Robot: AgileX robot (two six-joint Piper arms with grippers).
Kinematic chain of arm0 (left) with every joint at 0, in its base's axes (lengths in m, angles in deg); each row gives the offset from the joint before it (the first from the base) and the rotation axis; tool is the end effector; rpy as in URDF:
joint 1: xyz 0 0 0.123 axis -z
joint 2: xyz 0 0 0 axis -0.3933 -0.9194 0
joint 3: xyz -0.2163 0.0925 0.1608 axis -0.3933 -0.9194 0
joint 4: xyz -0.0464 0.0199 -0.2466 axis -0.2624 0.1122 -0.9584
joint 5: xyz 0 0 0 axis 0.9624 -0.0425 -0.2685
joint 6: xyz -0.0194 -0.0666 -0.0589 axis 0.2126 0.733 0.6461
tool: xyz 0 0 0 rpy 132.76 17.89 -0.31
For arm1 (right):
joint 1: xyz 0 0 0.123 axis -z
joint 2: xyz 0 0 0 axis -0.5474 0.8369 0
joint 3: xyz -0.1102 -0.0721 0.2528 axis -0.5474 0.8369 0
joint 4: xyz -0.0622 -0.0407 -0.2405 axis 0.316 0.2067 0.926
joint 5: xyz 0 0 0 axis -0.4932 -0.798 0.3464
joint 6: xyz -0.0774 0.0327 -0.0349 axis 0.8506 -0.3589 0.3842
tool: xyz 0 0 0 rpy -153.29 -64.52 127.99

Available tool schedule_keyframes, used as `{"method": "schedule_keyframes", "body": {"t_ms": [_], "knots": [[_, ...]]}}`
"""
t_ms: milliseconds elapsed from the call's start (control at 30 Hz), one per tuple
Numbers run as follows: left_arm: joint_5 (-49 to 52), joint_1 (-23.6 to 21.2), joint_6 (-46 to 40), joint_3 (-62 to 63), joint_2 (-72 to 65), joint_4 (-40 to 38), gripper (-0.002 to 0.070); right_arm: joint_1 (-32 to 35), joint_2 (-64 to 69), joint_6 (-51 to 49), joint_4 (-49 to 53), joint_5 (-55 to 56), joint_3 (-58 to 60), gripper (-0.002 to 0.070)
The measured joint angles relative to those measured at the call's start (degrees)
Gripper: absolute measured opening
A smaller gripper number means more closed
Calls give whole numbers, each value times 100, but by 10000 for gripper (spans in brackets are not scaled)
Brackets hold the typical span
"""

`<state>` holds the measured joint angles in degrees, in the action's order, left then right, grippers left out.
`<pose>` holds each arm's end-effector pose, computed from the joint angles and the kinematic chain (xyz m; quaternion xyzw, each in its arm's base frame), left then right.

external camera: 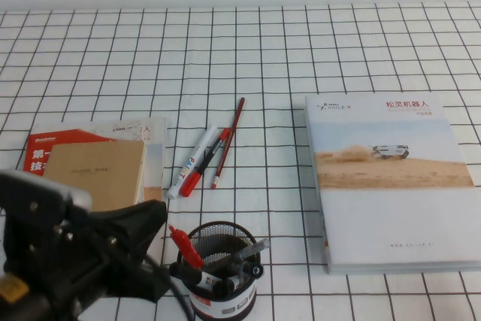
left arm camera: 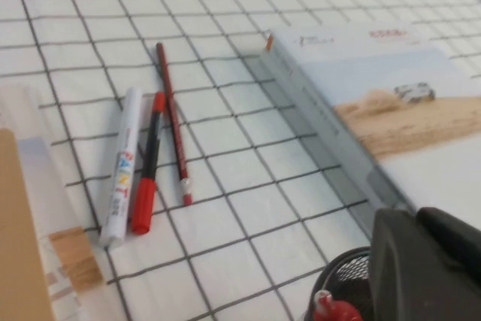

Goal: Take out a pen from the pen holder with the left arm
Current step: 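Take a marker out of the pen holder and lay it on the table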

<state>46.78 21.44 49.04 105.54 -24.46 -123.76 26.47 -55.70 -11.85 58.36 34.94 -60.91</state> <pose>0.1289 -0.1150 0.2455 0.1804 0.8057 -0.2477 0.5068 0.0512 0.0108 0.1712 0.0041 0.8039 0.1049 0.5854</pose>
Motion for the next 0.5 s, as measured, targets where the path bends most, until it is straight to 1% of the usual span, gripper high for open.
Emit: {"method": "schedule_keyframes", "body": {"t_ms": [33,100,200,267,300,333,367,433,500], "knots": [[-252,194,386,-87,63,320,-2,0,0,0,0,0,0,-15],[-721,460,1352,-367,211,1221,-2,0,0,0,0,0,0,-15],[-1405,585,2655,-791,324,2468,-2,0,0,0,0,0,0,-15],[-1886,598,3344,-1042,324,2845,12,0,0,0,0,0,0,-15],[-2073,605,3627,-1147,324,2947,33,0,0,0,0,0,0,-15],[-2194,605,3814,-1208,324,3002,58,0,0,0,0,0,0,-15],[-2277,605,3935,-1260,324,3049,100,0,0,0,0,0,0,-15],[-2338,605,4046,-1295,324,3104,200,0,0,0,0,0,0,-15],[-2364,605,4104,-1319,324,3117,324,0,0,0,0,0,0,-15]]}}
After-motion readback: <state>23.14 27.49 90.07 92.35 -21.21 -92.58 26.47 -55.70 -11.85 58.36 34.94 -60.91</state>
